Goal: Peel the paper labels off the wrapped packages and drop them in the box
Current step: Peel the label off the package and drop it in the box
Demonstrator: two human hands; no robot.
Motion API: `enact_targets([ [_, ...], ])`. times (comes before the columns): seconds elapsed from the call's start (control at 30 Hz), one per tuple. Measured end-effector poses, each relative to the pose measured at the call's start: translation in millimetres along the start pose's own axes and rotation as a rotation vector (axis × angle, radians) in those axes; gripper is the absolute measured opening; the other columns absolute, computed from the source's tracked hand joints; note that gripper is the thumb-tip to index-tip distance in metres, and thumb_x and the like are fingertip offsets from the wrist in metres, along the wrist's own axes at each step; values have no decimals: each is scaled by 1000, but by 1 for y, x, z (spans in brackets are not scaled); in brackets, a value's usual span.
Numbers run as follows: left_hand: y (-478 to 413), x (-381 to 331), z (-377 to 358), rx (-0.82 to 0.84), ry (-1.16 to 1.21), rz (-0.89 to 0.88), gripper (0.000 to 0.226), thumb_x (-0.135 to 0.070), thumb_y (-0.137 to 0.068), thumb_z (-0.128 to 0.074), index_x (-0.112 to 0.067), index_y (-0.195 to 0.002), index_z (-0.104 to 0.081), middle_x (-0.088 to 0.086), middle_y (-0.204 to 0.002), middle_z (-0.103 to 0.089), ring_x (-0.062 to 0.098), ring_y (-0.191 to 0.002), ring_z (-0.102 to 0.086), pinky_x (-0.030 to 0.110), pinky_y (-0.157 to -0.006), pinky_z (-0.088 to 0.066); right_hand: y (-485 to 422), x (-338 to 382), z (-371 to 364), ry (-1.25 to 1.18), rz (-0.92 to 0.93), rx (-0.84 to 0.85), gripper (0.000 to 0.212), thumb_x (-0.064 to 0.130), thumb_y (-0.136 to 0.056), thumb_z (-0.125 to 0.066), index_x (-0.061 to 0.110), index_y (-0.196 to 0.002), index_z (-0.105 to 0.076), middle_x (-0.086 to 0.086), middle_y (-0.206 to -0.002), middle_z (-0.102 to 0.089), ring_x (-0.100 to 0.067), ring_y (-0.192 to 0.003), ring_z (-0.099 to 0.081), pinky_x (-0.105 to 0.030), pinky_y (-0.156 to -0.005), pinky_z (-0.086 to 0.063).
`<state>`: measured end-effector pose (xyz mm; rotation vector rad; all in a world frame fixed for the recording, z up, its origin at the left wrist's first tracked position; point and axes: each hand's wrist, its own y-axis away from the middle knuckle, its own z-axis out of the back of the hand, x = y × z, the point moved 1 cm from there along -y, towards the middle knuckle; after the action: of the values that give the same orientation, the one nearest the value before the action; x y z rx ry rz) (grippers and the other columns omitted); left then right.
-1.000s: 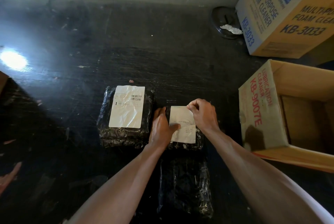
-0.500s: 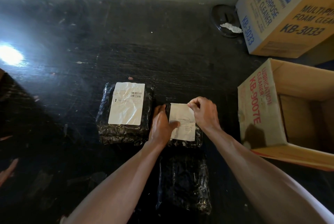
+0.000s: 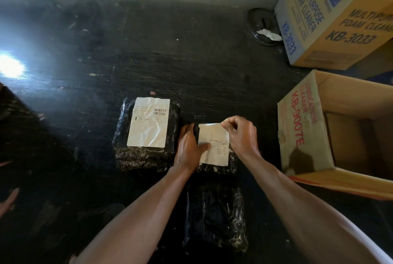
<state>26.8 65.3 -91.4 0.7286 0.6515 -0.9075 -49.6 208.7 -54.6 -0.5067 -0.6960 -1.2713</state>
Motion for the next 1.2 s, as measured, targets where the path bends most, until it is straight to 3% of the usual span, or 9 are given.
enact_targets([
  [0.2,-2,3,-2,13,14,3,83,-25,-79,-81,-6,-147,-37,4,-152,-37,18,-136,-41,17,-98,-32,7,5,5,-35,2,-9,18,18,-94,-68,32,-86,-60,10,-93,-68,-5,-91,-67,-30,-79,-60],
  [0.37,-2,2,-2,30,-3,14,91,-28,-79,-81,-5,-151,-29,7,-158,-29,21,-141,-34,30,-109,-33,9,15,15,-39,5,22,6,16,-95,-68,22,-92,-68,9,-92,-68,-4,-90,-66,-24,-78,-57],
  [0.47,2,2,2,54,-16,-14,92,-28,-81,-79,-5,-153,-26,6,-160,-24,21,-143,-32,30,-111,-32,3,16,19,-39,-26,48,7,16,-94,-68,22,-90,-68,7,-93,-70,-4,-91,-67,-23,-77,-57],
  [0.67,15,16,8,86,-22,-136,81,-20,-78,-81,-13,-147,-39,-4,-158,-28,13,-137,-38,19,-105,-30,4,15,22,-45,-68,60,3,16,-92,-71,19,-93,-70,7,-94,-69,-5,-92,-66,-16,-69,-51],
  [0.9,15,31,11,228,-43,-171,96,-25,-70,-85,-18,-151,-33,-9,-157,-24,8,-140,-31,21,-108,-26,4,15,26,-20,-85,96,4,16,-93,-70,18,-96,-69,5,-98,-69,-5,-94,-65,-13,-63,-47],
  [1.2,13,32,6,196,-80,-182,97,-27,-72,-84,-13,-151,-30,-6,-158,-21,9,-144,-24,24,-113,-25,18,17,32,-77,-33,146,7,19,-93,-71,24,-88,-69,11,-92,-69,-2,-92,-66,-14,-64,-52],
])
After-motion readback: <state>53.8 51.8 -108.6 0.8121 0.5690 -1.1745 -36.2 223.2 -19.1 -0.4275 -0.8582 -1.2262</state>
